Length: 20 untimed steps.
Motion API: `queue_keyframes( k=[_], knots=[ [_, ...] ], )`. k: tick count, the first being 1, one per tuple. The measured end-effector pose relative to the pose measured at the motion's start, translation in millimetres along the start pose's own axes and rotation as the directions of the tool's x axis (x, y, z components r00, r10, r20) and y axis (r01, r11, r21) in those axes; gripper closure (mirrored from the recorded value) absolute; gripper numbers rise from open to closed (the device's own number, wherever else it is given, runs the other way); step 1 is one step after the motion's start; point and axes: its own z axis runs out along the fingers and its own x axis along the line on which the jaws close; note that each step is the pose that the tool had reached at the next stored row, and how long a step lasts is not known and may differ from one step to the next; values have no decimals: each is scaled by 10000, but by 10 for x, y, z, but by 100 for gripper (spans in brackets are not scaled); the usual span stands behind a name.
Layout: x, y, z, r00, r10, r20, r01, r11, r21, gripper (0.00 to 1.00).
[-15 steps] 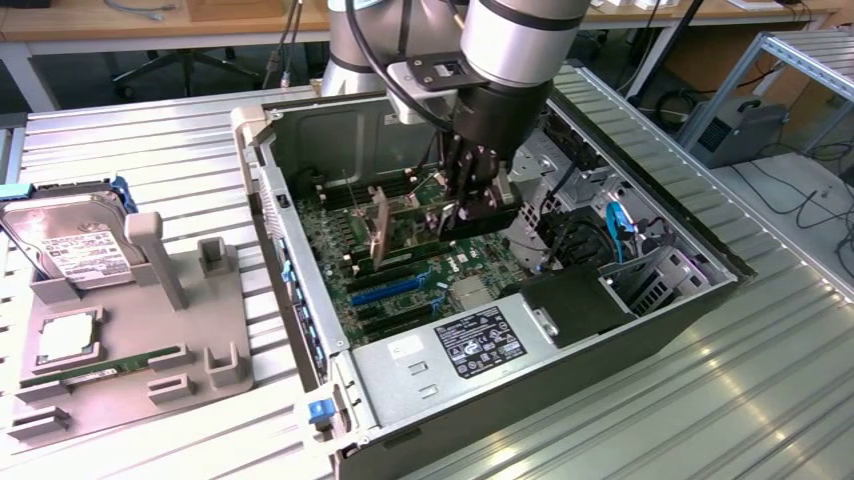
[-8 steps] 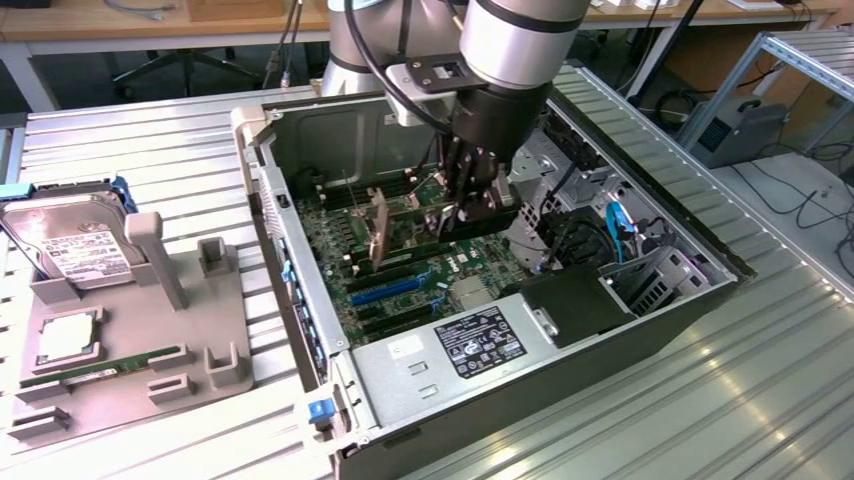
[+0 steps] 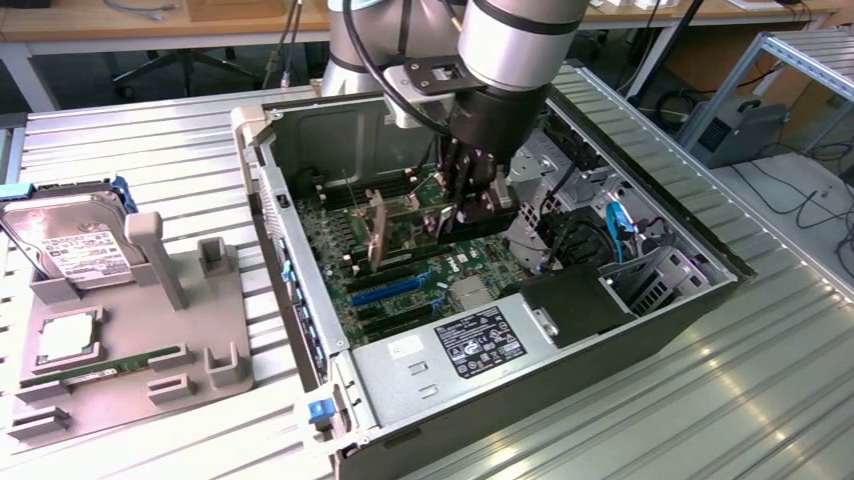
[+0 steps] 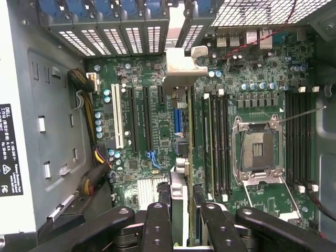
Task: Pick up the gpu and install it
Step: 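Insert the gpu into the slot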
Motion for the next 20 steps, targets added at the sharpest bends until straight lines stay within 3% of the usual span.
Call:
queue_keyframes(
  k=[20],
  knots=[
    [27,39,19,10000,0,-1,0,10000,0,73]
  ],
)
